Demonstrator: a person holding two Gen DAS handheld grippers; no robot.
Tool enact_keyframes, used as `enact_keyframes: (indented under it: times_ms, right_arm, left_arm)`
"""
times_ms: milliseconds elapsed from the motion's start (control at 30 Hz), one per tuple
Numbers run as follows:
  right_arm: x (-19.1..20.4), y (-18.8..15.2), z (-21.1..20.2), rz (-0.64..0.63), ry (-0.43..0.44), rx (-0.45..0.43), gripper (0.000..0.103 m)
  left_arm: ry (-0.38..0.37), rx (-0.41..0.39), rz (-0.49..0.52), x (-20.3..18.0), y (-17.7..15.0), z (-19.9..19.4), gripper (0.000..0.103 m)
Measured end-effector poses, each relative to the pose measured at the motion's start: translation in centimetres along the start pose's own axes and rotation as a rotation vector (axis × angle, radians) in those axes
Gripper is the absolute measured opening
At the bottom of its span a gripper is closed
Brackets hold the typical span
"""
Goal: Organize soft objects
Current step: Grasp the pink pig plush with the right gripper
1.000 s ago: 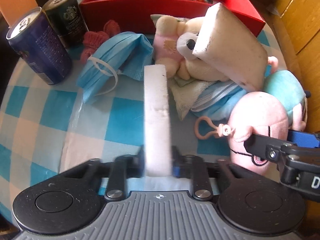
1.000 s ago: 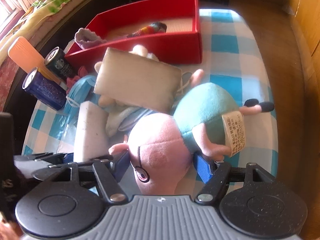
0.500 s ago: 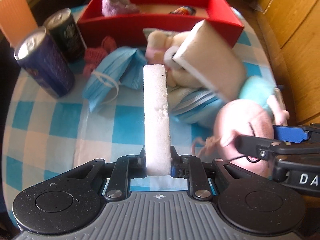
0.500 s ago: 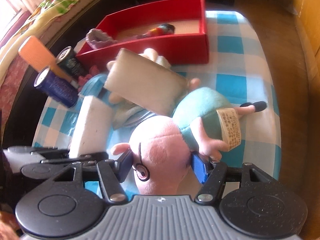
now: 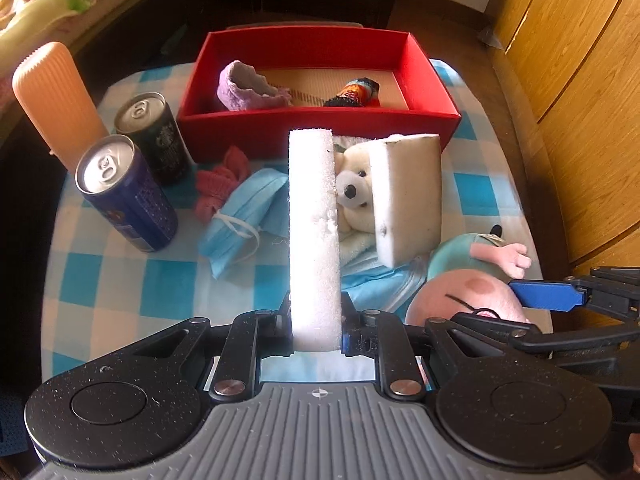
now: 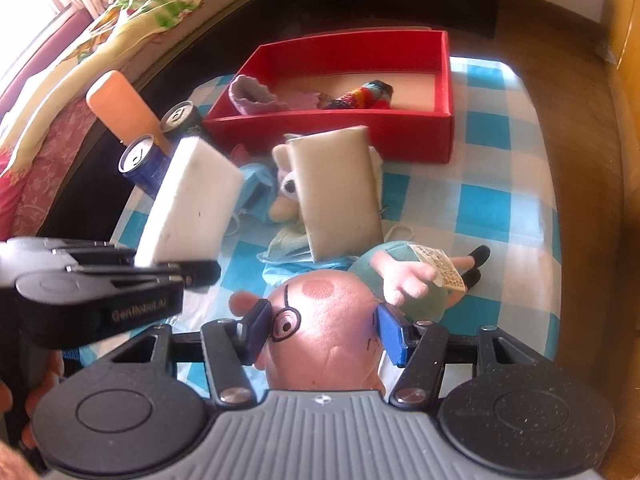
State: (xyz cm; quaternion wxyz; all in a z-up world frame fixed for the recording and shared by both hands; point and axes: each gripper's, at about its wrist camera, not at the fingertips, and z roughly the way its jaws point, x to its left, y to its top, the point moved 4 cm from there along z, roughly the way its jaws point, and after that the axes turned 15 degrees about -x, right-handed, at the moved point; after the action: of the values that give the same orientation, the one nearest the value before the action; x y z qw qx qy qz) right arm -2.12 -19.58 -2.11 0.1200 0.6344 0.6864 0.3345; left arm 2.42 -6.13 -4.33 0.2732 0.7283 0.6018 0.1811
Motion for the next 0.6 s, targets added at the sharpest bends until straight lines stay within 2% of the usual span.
enact_keyframes:
  times_ms: [100, 233, 267, 300, 333, 400, 533, 600]
  right_arm:
    - [0.2, -0.7, 0.0, -0.027, -0.005, 0.011, 0.035]
    - [0.1, -3.9, 1.3, -0.038, 0.012, 0.122, 0.035]
    - [-0.1, -4.7, 1.6, -0.037, 0.002, 0.150, 0.036]
    - [-0.3, -5.3, 1.9, -0.026, -0.011, 0.166, 0.044]
    - [-0.6, -5.7, 2.1, -0.007, -0.019, 0.181, 0.050]
    - [-1.8, -6.0, 2.3, 0.093, -0.025, 0.177, 0.056]
    - [-3.2, -5.5, 3.5, 0.281, -0.018, 0.163, 0.058]
    - [-2.7, -5.3, 4.4, 0.293, -0.026, 0.157, 0.062]
  left_arm:
    - [-0.011, 0.009, 0.004, 0.1, -0.5, 0.1, 0.018]
    - [-0.030, 0.022, 0.005, 0.1, -1.2, 0.3, 0.019]
    - [-0.034, 0.025, 0.006, 0.1, -1.4, 0.3, 0.019]
    - [-0.037, 0.027, 0.007, 0.1, -1.5, 0.4, 0.019]
    - [-0.041, 0.030, 0.007, 0.1, -1.6, 0.4, 0.019]
    - [-0.050, 0.031, 0.001, 0.3, -1.7, 0.5, 0.019]
    - [-0.061, 0.030, -0.006, 0.5, -1.5, 0.7, 0.019]
    - [-0.066, 0.031, -0.008, 0.4, -1.5, 0.7, 0.019]
